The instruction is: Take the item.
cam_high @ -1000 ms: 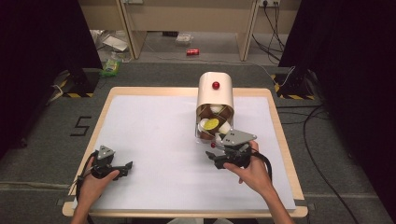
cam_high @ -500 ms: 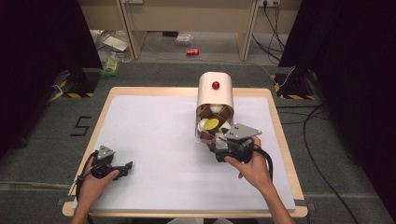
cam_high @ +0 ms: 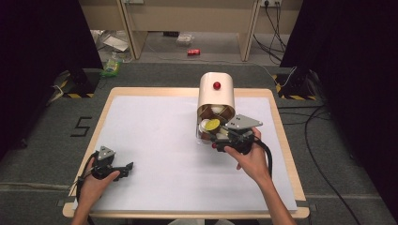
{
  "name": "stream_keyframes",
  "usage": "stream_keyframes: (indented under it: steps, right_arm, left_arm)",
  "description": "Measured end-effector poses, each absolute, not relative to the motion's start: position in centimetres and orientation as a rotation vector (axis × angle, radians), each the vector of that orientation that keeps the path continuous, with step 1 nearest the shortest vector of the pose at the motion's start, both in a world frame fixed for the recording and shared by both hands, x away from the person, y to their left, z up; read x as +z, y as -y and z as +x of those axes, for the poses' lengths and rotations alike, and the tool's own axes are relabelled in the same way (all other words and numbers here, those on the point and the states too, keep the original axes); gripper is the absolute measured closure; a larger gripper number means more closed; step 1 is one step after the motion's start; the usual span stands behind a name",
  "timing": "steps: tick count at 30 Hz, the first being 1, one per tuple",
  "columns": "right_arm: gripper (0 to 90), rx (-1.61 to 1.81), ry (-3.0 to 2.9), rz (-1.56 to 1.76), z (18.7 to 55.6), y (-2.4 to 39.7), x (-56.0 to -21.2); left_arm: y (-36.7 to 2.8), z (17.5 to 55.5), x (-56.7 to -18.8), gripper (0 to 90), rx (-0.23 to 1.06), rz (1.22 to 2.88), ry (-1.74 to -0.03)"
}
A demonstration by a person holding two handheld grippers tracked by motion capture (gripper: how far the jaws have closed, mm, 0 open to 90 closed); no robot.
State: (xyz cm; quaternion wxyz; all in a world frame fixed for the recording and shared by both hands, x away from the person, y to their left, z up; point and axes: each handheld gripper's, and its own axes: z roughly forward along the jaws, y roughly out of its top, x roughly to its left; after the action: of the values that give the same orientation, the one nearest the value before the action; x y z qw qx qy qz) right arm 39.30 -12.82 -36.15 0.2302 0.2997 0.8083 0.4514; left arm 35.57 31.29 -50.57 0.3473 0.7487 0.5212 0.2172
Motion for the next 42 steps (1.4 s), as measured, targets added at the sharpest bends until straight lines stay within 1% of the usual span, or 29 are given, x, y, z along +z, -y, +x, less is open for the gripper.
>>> stream_keyframes:
  steps: [11, 19, 31, 42]
  right_arm:
    - [32.6, 1.21, -2.223, 0.857, 40.6, 12.1, -36.5]
    - [36.1, 1.189, -2.224, 0.887, 41.6, 11.6, -36.7]
    - [37.2, 1.183, -2.247, 0.96, 42.8, 11.4, -37.4]
    - [39.4, 1.174, -2.263, 0.947, 42.8, 11.2, -37.2]
  left_arm:
    - [-31.3, 35.6, -50.6, 11.0, 0.563, 1.942, -1.352]
    - [-31.3, 35.6, -50.6, 11.0, 0.563, 1.942, -1.351]
    - [-31.3, 35.6, -50.6, 11.0, 0.563, 1.943, -1.351]
    - [-31.3, 35.6, -50.6, 11.0, 0.563, 1.942, -1.352]
